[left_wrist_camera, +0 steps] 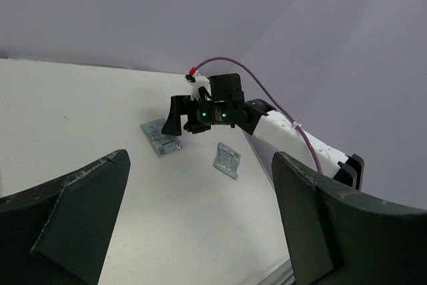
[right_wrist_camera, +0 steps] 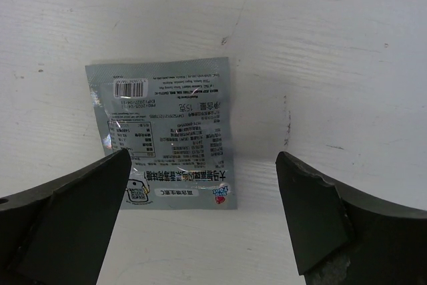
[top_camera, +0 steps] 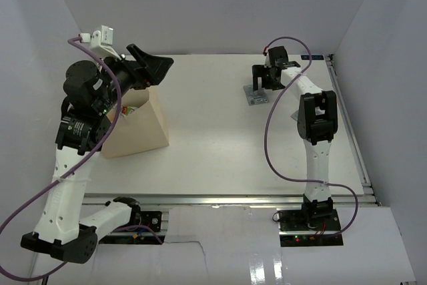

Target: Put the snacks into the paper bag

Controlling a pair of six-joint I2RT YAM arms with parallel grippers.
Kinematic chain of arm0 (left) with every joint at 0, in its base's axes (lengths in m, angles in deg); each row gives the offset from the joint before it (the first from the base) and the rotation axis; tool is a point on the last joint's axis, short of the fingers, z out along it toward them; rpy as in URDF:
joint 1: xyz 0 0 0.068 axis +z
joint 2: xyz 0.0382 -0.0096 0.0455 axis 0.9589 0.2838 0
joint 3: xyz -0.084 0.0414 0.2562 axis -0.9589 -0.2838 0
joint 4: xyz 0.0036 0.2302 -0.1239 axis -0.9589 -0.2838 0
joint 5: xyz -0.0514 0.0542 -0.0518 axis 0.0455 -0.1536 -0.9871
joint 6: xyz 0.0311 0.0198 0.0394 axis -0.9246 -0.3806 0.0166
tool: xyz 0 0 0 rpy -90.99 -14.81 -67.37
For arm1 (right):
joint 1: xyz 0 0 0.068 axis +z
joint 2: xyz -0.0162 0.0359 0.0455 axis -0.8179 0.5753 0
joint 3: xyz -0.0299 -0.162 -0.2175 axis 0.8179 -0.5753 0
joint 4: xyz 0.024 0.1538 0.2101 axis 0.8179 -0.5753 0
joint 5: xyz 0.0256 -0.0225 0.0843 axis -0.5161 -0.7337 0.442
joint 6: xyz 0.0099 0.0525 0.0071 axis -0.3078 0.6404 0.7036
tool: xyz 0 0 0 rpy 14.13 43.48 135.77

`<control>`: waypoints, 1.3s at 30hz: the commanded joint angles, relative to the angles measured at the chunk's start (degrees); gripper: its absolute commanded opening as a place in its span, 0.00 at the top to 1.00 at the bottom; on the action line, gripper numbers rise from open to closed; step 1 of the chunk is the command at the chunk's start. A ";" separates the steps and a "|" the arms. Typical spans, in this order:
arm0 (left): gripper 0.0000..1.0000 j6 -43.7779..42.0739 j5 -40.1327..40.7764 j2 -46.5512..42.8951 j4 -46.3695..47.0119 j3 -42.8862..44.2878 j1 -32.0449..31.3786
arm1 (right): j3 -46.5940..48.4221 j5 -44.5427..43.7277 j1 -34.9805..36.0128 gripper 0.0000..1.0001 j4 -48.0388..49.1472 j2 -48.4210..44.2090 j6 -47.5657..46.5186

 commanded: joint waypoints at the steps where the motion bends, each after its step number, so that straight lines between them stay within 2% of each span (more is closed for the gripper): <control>1: 0.02 2.91 -1.19 -0.14 3.65 -0.89 0.21 | 1.50 1.03 0.53 0.05 0.61 0.71 1.18; 7: 0.02 3.44 -2.15 0.74 5.23 -2.21 0.21 | 0.62 3.94 1.59 0.03 0.08 1.94 0.74; 20: 0.02 3.96 -3.21 0.83 6.90 -4.14 0.21 | -3.95 0.60 2.56 0.00 -0.18 2.11 0.04; 31: 0.02 4.84 -3.73 0.83 7.60 -4.50 0.21 | -6.15 -2.74 2.65 0.29 -0.10 2.47 -0.49; 32: 0.02 4.84 -3.82 0.83 7.60 -4.50 0.21 | -6.24 -2.74 2.73 0.35 -0.10 2.55 -0.58; 39: 0.02 5.28 -3.91 0.57 7.69 -4.41 0.21 | -6.24 -0.90 2.30 0.56 -0.01 2.38 -0.49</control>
